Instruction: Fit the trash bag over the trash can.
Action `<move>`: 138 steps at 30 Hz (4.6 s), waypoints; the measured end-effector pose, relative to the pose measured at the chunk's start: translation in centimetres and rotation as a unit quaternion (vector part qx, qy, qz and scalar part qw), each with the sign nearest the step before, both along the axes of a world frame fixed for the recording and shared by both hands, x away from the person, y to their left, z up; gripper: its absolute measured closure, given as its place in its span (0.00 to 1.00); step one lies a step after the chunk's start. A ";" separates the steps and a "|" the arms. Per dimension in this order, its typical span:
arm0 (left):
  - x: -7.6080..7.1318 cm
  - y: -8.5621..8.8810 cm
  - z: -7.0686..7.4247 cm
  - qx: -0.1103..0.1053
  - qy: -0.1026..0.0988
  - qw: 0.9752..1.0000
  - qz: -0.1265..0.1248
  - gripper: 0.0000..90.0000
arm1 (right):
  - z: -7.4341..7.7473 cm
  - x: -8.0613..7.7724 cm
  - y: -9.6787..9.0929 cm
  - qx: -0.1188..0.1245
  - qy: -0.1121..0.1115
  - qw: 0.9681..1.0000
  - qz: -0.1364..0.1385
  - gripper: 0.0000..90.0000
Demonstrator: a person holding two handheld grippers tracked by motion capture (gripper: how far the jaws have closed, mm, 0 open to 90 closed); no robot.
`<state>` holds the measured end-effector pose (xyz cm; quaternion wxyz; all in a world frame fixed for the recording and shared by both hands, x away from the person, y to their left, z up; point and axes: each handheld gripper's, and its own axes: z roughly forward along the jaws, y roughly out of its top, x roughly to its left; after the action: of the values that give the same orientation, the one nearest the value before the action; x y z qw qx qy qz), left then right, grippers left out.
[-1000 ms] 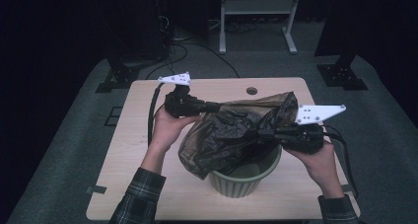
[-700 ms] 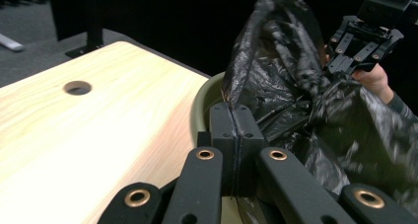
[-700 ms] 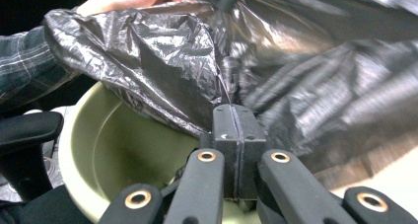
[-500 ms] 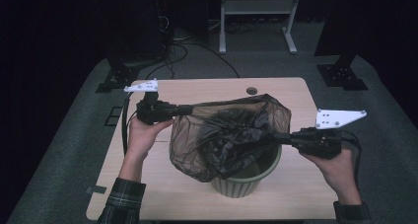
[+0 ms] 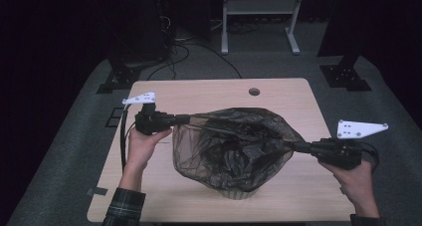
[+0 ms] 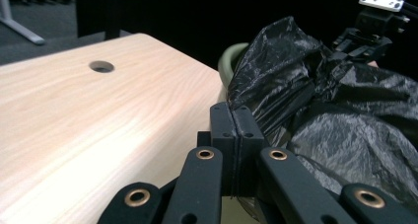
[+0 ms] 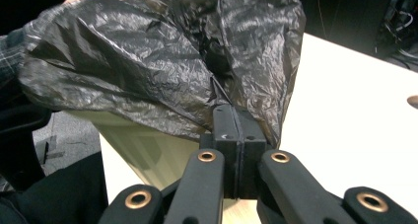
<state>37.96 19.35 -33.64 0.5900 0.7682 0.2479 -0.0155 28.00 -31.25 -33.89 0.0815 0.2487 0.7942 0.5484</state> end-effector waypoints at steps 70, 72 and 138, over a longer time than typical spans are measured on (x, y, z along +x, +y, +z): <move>-0.7 -4.4 4.2 -0.023 -0.083 0.994 -0.063 0.98 | 3.8 5.0 2.7 0.014 -0.037 0.998 -0.042 1.00; -0.4 -4.1 4.0 -0.024 -0.082 0.995 -0.051 0.99 | 3.9 5.3 2.7 0.016 -0.037 0.998 -0.042 1.00; 0.8 -1.6 -6.1 0.072 0.031 0.996 0.050 0.51 | -5.4 7.1 -0.3 -0.007 0.051 0.989 -0.139 0.69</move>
<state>38.73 17.70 -39.77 0.5252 0.7943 0.3052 0.0081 35.06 -31.57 -39.29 0.1179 0.3836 0.7591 0.5125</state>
